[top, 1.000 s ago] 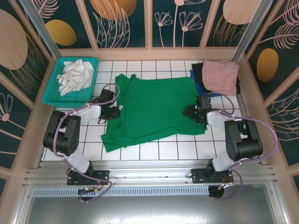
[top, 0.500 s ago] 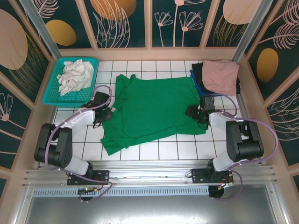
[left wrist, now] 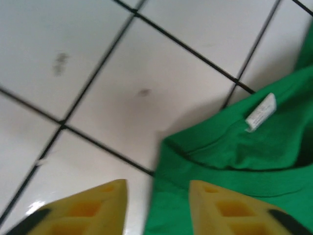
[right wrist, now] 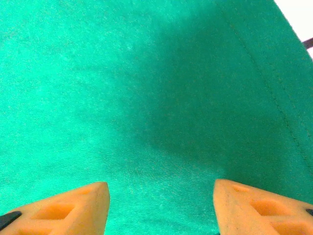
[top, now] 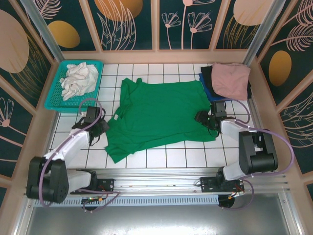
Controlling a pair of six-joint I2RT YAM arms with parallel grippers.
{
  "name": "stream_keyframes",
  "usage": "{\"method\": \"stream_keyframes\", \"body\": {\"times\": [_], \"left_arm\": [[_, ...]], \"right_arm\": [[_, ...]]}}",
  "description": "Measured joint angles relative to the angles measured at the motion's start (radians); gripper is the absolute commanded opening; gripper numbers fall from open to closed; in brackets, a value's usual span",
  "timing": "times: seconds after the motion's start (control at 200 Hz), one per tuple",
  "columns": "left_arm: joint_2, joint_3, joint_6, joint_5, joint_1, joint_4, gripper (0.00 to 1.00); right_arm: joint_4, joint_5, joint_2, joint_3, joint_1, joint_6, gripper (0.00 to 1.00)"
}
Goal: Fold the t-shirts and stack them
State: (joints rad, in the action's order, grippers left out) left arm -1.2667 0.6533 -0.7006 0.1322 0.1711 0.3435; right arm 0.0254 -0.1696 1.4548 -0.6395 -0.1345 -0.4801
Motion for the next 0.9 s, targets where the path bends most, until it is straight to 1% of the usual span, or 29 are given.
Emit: {"method": "stream_keyframes", "body": {"times": [0.065, 0.17, 0.24, 0.31, 0.38, 0.4, 0.46, 0.505, 0.571, 0.621, 0.696, 0.786, 0.861, 0.901], "left_arm": [[-0.129, 0.096, 0.038, -0.024, 0.029, -0.010, 0.52], [-0.358, 0.290, 0.119, -0.037, 0.083, -0.042, 0.62], [-0.490, 0.404, 0.165, -0.031, 0.103, -0.060, 0.62], [-0.586, 0.481, 0.203, -0.021, 0.106, -0.063, 0.62], [-0.654, 0.529, 0.236, -0.019, 0.106, -0.059, 0.56], [-0.668, 0.539, 0.239, -0.018, 0.105, -0.057, 0.52], [-0.694, 0.571, 0.257, -0.003, 0.105, -0.040, 0.30], [-0.705, 0.597, 0.269, 0.017, 0.104, -0.032, 0.21], [-0.717, 0.620, 0.277, 0.041, 0.104, -0.025, 0.17], [-0.718, 0.620, 0.282, 0.056, 0.100, -0.020, 0.18], [-0.711, 0.613, 0.281, 0.071, 0.084, -0.010, 0.18], [-0.681, 0.584, 0.282, 0.074, 0.043, -0.006, 0.08], [-0.654, 0.556, 0.276, 0.074, -0.001, -0.007, 0.02], [-0.647, 0.547, 0.275, 0.077, -0.021, -0.006, 0.01]], "right_arm": [[0.004, -0.005, -0.016, -0.007, -0.010, 0.000, 0.59], [0.005, -0.010, -0.016, -0.026, -0.032, 0.000, 0.58], [0.004, -0.014, -0.016, -0.032, -0.040, -0.001, 0.58], [0.006, -0.015, -0.016, -0.034, -0.042, -0.001, 0.58], [0.009, -0.015, -0.016, -0.041, -0.042, -0.001, 0.59], [0.009, -0.016, -0.016, -0.043, -0.042, -0.001, 0.59], [0.009, -0.015, -0.016, -0.053, -0.042, -0.001, 0.59], [0.009, -0.015, -0.016, -0.060, -0.042, 0.000, 0.58], [0.009, -0.014, -0.016, -0.064, -0.042, 0.000, 0.59], [0.011, -0.011, -0.016, -0.064, -0.042, 0.000, 0.58], [0.023, 0.005, -0.016, -0.064, -0.041, -0.001, 0.52], [0.026, 0.016, -0.016, -0.054, -0.029, -0.013, 0.49], [0.026, 0.018, -0.014, -0.035, -0.014, -0.019, 0.49], [0.026, 0.018, -0.014, -0.024, -0.008, -0.021, 0.49]]}}
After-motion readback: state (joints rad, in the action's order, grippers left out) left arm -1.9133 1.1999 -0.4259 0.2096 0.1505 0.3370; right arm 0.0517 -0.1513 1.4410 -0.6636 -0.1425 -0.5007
